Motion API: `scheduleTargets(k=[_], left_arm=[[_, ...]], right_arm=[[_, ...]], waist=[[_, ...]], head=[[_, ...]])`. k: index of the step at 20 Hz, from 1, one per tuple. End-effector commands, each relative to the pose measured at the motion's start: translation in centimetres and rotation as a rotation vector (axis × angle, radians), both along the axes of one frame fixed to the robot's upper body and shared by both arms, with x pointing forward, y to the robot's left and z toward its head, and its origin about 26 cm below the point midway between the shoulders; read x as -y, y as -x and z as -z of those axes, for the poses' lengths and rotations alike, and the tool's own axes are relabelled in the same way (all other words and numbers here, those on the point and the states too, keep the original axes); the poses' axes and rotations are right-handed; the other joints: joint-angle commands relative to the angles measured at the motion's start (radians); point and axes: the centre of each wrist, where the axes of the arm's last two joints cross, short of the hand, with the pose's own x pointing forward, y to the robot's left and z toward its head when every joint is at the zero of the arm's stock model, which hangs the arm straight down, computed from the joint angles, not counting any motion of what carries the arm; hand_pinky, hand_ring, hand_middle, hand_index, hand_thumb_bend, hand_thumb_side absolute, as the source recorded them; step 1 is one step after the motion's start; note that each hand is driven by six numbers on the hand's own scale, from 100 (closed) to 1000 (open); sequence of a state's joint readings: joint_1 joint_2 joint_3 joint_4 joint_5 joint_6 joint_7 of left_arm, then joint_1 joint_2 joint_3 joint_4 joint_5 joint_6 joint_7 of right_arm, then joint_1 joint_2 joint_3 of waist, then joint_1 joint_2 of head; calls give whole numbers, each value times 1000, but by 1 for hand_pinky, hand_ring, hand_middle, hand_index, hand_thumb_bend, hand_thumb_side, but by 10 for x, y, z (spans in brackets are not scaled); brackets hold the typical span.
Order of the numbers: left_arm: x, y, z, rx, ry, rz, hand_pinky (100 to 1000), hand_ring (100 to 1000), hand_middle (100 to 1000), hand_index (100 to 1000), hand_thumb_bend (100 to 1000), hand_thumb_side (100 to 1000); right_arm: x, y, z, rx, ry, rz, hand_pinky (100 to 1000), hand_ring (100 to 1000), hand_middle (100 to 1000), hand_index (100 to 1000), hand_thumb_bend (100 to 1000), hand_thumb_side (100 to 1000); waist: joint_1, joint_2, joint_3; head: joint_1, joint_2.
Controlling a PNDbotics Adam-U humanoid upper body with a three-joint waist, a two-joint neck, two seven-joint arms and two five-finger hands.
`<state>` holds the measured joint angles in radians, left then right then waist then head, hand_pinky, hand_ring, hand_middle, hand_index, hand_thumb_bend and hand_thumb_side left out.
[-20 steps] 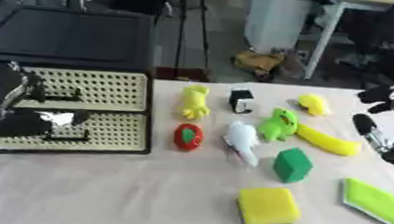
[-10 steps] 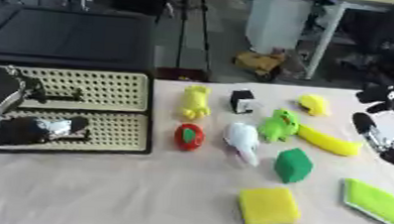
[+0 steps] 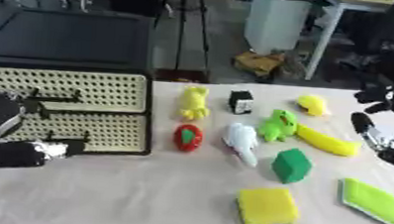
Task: Pick up objects from table and place into drawer.
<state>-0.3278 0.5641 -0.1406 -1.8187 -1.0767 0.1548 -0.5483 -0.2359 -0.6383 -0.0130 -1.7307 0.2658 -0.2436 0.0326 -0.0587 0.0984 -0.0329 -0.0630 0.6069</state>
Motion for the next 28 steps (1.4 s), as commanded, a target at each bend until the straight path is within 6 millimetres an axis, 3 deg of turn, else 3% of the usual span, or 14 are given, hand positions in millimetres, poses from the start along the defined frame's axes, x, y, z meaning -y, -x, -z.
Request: scheduleTargets(k=[1,15,28], left_arm=[[-2,-2,0,4,-35,-8,100,100,100,827,724,1000],[16,-31,19,40,-106,-47,100,100,100,861,735,1000],[21,-50,18,97,-135,-109,100,100,100,841,733,1000]], right_arm=[[6,1,-10,21,17,5,674,757,722,784,285,676],[4,1,-6,13,8,0,674,757,722,784,279,675],[4,1,-5,12,3,-1,675,758,722,785,274,676]], waist=[[0,-13,1],[-10,-14,-1],[-16,-11,-4]], head=[[-3,7],[-1,11],[0,9]])
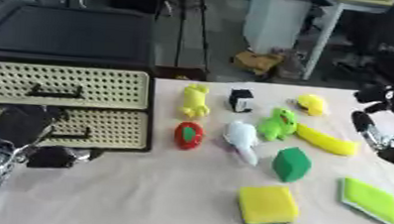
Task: Pick up objects from table and place into drawer.
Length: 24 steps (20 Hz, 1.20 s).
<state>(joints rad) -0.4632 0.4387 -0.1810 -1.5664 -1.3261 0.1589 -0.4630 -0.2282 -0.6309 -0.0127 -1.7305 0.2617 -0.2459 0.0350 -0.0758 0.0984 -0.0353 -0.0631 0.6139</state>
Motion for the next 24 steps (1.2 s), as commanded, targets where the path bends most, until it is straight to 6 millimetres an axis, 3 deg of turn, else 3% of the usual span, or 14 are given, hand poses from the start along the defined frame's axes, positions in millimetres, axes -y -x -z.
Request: scheduleTargets(k=[1,14,24], left_arm=[[-2,-4,-13,57,-11,-19,100,100,100,839,733,1000],[-2,-8,-10,26,9,-24,100,100,100,808,733,1000],[2,-15,4,-70,33,0,100,100,100,754,744,1000]], right_arm=[[4,0,-9,21,11,3,675,758,722,785,274,676],[4,0,-9,21,11,0,675,758,722,784,273,676],[3,0,-8,20,9,-2,675,758,722,784,271,676]], waist=[[1,-11,-1],[0,-9,-3],[1,-8,-8]], head=[[1,2],[-6,0],[-10,4]])
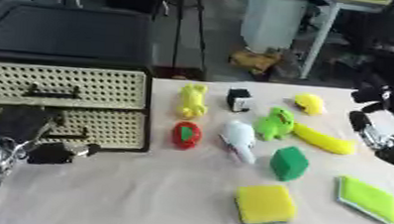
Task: Pick up objects from table and place into drawer.
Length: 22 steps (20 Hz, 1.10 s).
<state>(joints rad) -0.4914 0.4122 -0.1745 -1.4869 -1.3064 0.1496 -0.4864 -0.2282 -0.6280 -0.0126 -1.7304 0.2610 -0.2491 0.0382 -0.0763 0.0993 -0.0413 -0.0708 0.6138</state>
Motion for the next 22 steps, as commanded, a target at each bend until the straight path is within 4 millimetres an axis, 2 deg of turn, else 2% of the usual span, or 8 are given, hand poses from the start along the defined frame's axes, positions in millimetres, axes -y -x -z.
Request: scheduleTargets(k=[1,2,6,9,22], left_arm=[[2,-4,-5,-6,6,11,100,100,100,747,745,1000],[2,-4,-4,-14,7,11,100,100,100,747,745,1000],[3,-4,1,-34,2,17,100,100,100,609,746,1000],[4,-1,2,-39,-1,28,100,100,100,551,743,1000],[14,36,-8,-68,79,131,100,100,100,556,753,1000]], right_arm=[[4,0,-9,21,10,2,675,758,722,785,271,676],[4,0,-9,20,10,2,675,758,722,785,271,676],[4,0,-8,19,10,3,676,758,722,785,267,678],[4,0,-8,19,10,4,676,758,722,785,268,676],[7,0,-7,12,19,9,676,759,722,785,264,675]], waist=[[2,-9,-2],[2,-9,-3],[2,-9,-4],[3,-8,-4],[14,-18,7]], head=[[-3,4],[-3,5],[-6,6],[-7,6],[-18,11]])
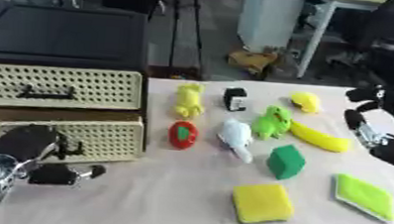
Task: Pick up objects from table and place into drawer.
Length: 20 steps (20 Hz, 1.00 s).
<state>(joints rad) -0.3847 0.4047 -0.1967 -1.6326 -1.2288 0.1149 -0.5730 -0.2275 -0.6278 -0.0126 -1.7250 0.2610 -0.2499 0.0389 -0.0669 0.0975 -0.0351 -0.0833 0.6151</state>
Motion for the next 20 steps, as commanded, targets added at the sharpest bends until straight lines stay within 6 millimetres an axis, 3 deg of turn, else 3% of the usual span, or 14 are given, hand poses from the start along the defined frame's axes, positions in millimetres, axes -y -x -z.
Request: scheduleTargets(k=[1,13,20], left_arm=[[5,9,-12,16,28,41,100,100,100,556,757,1000],[-8,40,9,-144,135,38,100,100,100,568,777,1000],[-7,54,22,-226,197,79,100,100,100,571,729,1000]], right_arm=[[6,0,-9,16,20,7,675,759,722,784,264,675],[10,2,-7,2,35,17,676,759,722,784,260,673],[13,3,-4,-10,41,23,676,758,722,783,259,673]], waist=[[7,-18,2],[29,-39,16],[43,-56,21]], head=[[-7,10],[-18,19],[-22,28]])
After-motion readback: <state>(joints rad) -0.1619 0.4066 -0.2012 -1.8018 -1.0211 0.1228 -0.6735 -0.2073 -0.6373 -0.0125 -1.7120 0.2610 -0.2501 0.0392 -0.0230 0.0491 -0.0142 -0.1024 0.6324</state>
